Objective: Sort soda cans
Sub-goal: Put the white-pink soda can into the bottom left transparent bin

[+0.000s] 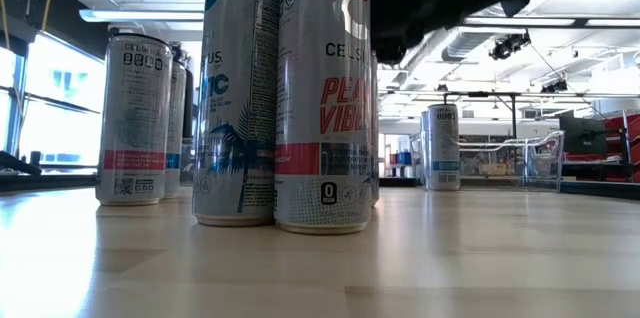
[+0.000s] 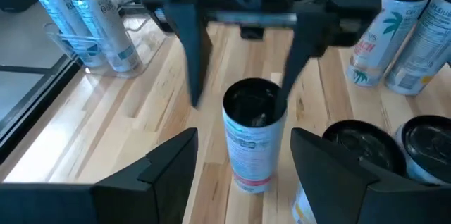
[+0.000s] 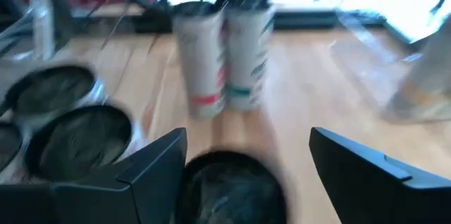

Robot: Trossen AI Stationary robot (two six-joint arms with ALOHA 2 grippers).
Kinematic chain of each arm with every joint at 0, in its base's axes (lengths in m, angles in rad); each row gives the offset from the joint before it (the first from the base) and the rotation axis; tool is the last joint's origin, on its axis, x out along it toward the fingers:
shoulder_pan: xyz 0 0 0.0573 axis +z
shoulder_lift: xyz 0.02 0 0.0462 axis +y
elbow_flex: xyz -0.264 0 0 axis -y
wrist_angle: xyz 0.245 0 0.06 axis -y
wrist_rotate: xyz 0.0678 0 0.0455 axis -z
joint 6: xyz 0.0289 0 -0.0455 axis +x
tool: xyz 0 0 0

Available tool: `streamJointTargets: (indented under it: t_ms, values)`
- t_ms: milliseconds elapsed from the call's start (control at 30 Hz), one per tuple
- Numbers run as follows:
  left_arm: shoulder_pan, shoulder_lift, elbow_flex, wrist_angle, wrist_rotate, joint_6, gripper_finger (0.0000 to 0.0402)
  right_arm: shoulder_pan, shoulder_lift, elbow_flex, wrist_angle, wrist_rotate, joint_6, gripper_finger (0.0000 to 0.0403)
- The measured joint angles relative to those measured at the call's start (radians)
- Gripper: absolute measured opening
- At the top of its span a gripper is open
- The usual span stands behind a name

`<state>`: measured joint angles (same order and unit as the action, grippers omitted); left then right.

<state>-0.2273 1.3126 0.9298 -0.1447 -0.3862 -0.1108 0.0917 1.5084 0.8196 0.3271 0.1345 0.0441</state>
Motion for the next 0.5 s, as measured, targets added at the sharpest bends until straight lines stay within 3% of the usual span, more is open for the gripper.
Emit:
streamJointTargets:
  t_ms: [233,500]
  values:
    - [0.025,0.040,0.000,0.127,0.018,0.066,0.0224,0.013,-0.167,0.000,-0.060,0.104,-0.026,0.0296]
    - [0.085,0.143,0.000,0.292,0.208,0.116,0.0268,0.140,-0.427,0.000,-0.277,0.313,-0.042,0.0296]
